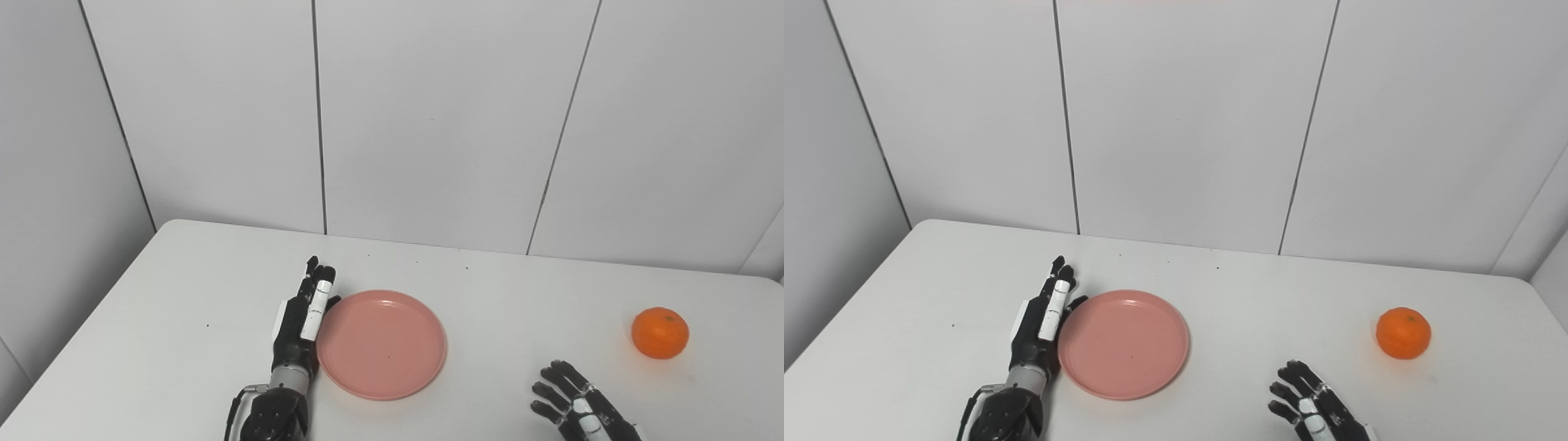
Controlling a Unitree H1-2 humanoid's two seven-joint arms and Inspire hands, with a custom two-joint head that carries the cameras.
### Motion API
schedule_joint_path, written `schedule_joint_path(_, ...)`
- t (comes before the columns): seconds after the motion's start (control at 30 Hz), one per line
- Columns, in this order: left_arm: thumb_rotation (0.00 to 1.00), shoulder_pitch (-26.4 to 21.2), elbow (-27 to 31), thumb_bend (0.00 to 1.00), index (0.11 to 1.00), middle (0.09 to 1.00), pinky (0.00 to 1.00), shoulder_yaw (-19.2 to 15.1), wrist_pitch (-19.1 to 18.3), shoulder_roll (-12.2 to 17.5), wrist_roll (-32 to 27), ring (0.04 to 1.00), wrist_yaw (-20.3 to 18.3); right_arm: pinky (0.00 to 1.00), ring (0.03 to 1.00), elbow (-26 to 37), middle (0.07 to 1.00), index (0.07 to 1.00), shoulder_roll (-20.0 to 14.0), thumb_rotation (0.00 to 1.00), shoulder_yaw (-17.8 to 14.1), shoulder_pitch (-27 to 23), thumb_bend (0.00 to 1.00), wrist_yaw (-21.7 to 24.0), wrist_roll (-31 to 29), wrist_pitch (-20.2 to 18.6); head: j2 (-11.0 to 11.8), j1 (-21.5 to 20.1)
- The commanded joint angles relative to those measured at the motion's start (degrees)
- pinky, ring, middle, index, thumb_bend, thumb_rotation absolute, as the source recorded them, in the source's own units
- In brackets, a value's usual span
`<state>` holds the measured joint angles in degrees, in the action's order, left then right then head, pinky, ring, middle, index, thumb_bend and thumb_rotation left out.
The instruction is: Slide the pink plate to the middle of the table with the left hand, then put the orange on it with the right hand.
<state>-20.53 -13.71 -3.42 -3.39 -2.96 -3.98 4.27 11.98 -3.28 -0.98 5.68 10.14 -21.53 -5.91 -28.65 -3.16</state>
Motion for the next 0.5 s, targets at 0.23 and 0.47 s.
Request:
schedule_joint_path(0.23,0.85,-2.8,-0.7,0.74,1.0,0.992,0.88,0.0,2.5,-2.4,-1.9,0.982,-0.8,0.77,0.804,1.0,0.823,0.797,0.7,0.56,1.0,0.3,0.85,-0.4,1.7,-0.6,-0.1,-2.4)
schedule_joint_path(0.47,0.86,-3.9,-4.2,0.74,1.0,1.0,0.86,-0.2,6.5,-3.2,-3.6,0.979,-1.8,0.77,0.811,0.8,0.829,0.81,0.8,0.57,1.4,0.2,0.85,-0.2,2.4,-0.4,0.1,-4.1)
